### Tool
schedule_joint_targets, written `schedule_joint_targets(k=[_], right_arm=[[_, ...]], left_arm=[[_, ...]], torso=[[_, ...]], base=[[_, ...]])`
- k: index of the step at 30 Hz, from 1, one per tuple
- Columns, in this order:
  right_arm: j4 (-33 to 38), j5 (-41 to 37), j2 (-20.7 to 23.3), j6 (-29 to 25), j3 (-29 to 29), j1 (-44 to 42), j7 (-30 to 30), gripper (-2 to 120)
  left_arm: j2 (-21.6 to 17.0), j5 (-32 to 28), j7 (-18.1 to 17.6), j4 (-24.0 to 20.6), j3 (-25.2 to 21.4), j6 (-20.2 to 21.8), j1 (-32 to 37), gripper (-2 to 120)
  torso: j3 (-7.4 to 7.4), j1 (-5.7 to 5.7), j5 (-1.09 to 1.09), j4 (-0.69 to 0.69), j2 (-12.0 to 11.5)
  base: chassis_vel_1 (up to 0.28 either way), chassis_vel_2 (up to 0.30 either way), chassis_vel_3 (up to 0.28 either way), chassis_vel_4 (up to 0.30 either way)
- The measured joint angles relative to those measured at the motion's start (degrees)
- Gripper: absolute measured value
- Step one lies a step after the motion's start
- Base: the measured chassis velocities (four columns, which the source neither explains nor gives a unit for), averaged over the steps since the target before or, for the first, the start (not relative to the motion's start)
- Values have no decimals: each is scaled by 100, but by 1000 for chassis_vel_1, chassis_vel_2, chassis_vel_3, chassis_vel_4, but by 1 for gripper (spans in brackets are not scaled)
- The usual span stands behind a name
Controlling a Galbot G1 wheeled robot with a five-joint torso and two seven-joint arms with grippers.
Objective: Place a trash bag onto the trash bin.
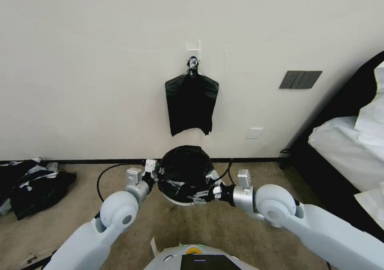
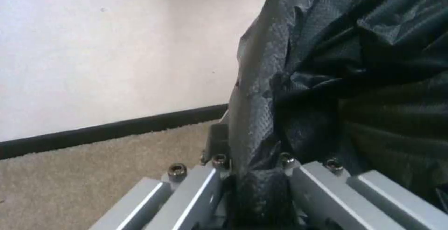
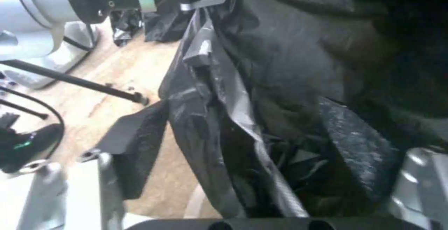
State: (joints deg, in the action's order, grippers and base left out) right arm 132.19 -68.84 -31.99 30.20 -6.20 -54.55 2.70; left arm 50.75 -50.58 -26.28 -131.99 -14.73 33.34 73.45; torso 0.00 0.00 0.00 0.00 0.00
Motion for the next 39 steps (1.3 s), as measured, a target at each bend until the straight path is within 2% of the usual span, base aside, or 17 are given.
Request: schedule_joint_targets(k=[2,5,7,9,11,14,15,18,20,22,28,39], right_arm=[[-1,-14,-16,1,-7,3,-1,75],[13,-34,-38,-3,-16,13,-7,60],[16,-35,-43,-3,-21,14,-9,57],[21,-34,-55,-3,-36,13,-13,45],[27,-34,-57,-3,-39,12,-14,42],[64,-29,-47,-4,-42,3,-15,29],[64,-29,-47,-4,-42,3,-15,29],[103,-19,-29,-11,-42,-7,-16,14],[115,-8,-29,-15,-42,-12,-16,11],[155,54,-28,-37,-49,-34,-20,0],[247,305,-25,-119,-65,-143,-20,0],[458,1205,-114,-318,-214,-685,60,0]], left_arm=[[-3,0,1,-8,0,0,6,1],[-13,-1,2,-22,0,0,24,1],[-12,-1,2,-25,0,0,24,1],[-9,-1,3,-29,16,0,21,1],[-8,-1,3,-29,19,0,19,1],[-6,0,1,-29,21,0,14,1],[-6,0,1,-29,21,0,14,1],[2,1,-6,-25,21,0,14,1],[9,1,-14,-13,21,0,15,1],[22,-3,-27,17,21,0,13,1],[38,-120,-80,53,21,4,-15,1],[33,-1091,-605,235,-125,122,-300,1]], torso=[[0,0,0,0,0],[0,0,0,0,0],[0,0,-1,0,0],[0,0,0,0,0],[0,0,0,0,0],[0,0,0,0,0],[0,0,0,0,0],[0,0,0,0,0],[0,0,0,0,0],[0,0,0,0,0],[0,0,0,0,0],[0,0,-1,0,0]], base=[[0,0,0,0],[0,0,0,0],[0,0,0,0],[0,0,0,0],[0,0,0,0],[0,0,0,0],[0,0,0,0],[0,0,0,0],[0,0,0,0],[0,0,0,0],[0,0,0,0],[0,0,0,0]])
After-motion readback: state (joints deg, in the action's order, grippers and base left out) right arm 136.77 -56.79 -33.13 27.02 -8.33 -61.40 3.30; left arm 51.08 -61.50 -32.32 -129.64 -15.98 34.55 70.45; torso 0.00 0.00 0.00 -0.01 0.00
